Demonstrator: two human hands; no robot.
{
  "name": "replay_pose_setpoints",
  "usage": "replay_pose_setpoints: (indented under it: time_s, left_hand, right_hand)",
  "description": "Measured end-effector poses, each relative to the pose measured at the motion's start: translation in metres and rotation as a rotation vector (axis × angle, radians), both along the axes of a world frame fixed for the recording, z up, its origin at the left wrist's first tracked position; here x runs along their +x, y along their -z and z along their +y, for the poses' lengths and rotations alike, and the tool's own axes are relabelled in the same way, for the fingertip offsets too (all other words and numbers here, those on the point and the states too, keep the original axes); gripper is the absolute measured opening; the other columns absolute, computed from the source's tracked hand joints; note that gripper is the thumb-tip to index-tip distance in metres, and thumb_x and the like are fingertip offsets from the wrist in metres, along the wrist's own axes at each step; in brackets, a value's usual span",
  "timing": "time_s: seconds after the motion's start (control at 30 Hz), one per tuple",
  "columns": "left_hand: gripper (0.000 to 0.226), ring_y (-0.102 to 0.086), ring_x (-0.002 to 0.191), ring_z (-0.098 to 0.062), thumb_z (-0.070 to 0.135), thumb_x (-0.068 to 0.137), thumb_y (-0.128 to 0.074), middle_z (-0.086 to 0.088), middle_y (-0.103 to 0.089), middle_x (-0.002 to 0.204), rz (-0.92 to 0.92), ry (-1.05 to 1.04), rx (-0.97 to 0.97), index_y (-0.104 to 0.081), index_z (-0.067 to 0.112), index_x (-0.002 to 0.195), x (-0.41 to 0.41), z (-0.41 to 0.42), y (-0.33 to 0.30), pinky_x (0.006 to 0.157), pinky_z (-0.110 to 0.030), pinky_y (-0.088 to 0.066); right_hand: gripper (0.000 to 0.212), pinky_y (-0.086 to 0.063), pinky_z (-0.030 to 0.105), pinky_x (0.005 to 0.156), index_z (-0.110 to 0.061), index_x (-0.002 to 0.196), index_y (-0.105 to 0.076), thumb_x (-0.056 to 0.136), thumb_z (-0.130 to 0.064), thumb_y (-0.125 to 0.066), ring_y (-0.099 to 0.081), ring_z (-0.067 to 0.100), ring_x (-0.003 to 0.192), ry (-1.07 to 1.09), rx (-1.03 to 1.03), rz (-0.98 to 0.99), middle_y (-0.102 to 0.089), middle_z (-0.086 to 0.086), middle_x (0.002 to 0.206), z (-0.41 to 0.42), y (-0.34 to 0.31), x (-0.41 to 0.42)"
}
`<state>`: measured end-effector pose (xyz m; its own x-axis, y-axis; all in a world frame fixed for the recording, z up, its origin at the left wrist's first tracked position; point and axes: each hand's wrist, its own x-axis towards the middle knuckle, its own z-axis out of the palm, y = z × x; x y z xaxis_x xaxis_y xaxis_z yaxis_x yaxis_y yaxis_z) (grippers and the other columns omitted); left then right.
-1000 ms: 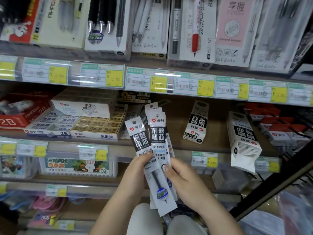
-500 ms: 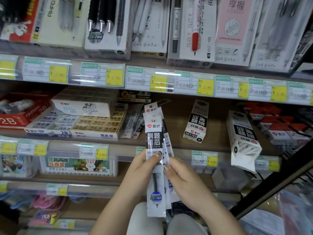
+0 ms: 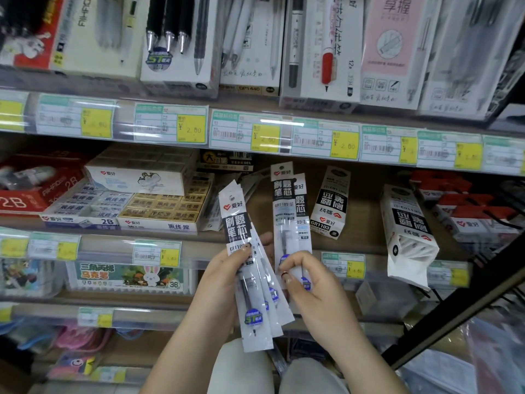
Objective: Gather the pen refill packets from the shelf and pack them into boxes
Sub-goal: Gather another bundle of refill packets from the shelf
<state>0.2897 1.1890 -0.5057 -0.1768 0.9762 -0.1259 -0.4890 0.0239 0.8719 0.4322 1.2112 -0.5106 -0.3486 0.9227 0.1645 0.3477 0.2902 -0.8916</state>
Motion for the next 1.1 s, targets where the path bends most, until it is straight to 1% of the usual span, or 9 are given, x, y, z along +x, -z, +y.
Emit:
replay_pose_setpoints:
  time_s: [0.1,0.33,0.4,0.47,0.57,0.7,0.83,1.0,1.1]
  left_hand:
    - [0.041,-0.067,0.103,-0.025,0.021,0.079,-0.049,-0.015,-0.07,0.109,-0.035,0.036,0.022,-0.066,0.004,0.113,-0.002,-0.001,0.0,0.085,-0.036,-0.056]
    - [0.024,-0.069,0.075,-0.022,0.022,0.076,-0.056,-0.013,-0.072,0.085,0.017,0.023,0.017,-0.077,0.012,0.08,-0.005,-0.002,0.004,0.066,-0.031,-0.057]
    - [0.025,-0.069,0.078,-0.025,0.023,0.079,-0.056,-0.016,-0.072,0.088,0.039,0.024,0.004,-0.074,0.008,0.087,-0.006,-0.002,0.004,0.067,-0.033,-0.057]
    - [0.03,-0.069,0.081,-0.028,0.025,0.08,-0.057,-0.019,-0.072,0.093,0.056,0.022,-0.007,-0.071,0.004,0.096,-0.006,-0.002,0.003,0.07,-0.036,-0.057]
    - [0.026,-0.07,0.073,-0.019,0.025,0.08,-0.056,-0.011,-0.073,0.085,0.072,-0.013,0.005,-0.07,0.009,0.096,-0.005,-0.004,0.002,0.061,-0.03,-0.056]
    - [0.016,-0.07,0.065,-0.015,0.014,0.092,-0.051,-0.007,-0.072,0.076,0.055,-0.059,-0.008,-0.064,0.007,0.097,-0.002,-0.006,-0.001,0.054,-0.025,-0.054]
    - [0.02,-0.071,0.072,-0.017,0.011,0.095,-0.047,-0.006,-0.074,0.084,0.09,-0.086,-0.02,-0.064,0.013,0.104,0.0,-0.007,-0.003,0.058,-0.029,-0.056]
    - [0.023,-0.071,0.085,-0.021,0.01,0.097,-0.045,-0.008,-0.074,0.095,0.082,-0.082,-0.046,-0.066,0.016,0.105,0.003,-0.007,-0.005,0.075,-0.04,-0.054]
    - [0.023,-0.071,0.083,-0.022,0.007,0.096,-0.045,-0.011,-0.074,0.096,0.027,-0.103,-0.034,-0.066,0.011,0.104,0.006,-0.007,-0.007,0.073,-0.038,-0.056]
  right_hand:
    - [0.029,-0.044,0.011,0.079,-0.028,0.083,-0.056,0.09,-0.001,-0.053,-0.056,-0.004,0.095,0.026,-0.017,0.024,-0.061,-0.024,0.093,-0.002,0.0,0.002]
    - [0.034,-0.039,0.005,0.083,-0.033,0.09,-0.056,0.088,0.001,-0.054,-0.053,-0.008,0.102,0.024,0.055,0.015,-0.059,-0.025,0.1,-0.005,0.0,0.002]
    - [0.045,-0.033,-0.001,0.089,-0.044,0.105,-0.052,0.09,-0.001,-0.053,-0.042,-0.02,0.112,0.019,0.044,0.016,-0.054,-0.035,0.11,-0.007,0.0,0.003]
    - [0.06,-0.023,-0.008,0.09,-0.052,0.121,-0.042,0.091,-0.001,-0.052,-0.024,-0.032,0.118,0.014,0.024,0.04,-0.036,-0.046,0.125,-0.008,0.0,0.003]
    - [0.067,-0.018,-0.011,0.087,-0.055,0.13,-0.031,0.093,-0.004,-0.052,-0.014,-0.035,0.119,0.013,-0.008,0.069,-0.023,-0.048,0.132,-0.009,0.003,0.004]
    - [0.07,-0.018,-0.01,0.088,-0.055,0.13,-0.024,0.093,-0.003,-0.052,-0.015,-0.037,0.117,-0.006,-0.019,0.102,-0.021,-0.049,0.13,-0.011,0.005,0.004]
    - [0.071,-0.023,-0.011,0.083,-0.053,0.128,-0.022,0.093,0.001,-0.051,-0.019,-0.041,0.107,-0.019,-0.05,0.126,-0.023,-0.049,0.124,-0.015,0.002,0.003]
    - [0.073,-0.029,0.012,0.107,-0.057,0.132,-0.02,0.094,-0.002,-0.048,-0.014,-0.032,0.123,-0.071,-0.053,0.099,-0.017,-0.061,0.126,-0.016,0.006,0.001]
    - [0.071,-0.023,-0.004,0.096,-0.051,0.133,-0.024,0.094,0.004,-0.046,-0.02,-0.032,0.121,-0.093,-0.065,0.14,-0.024,-0.06,0.123,-0.018,0.007,0.0]
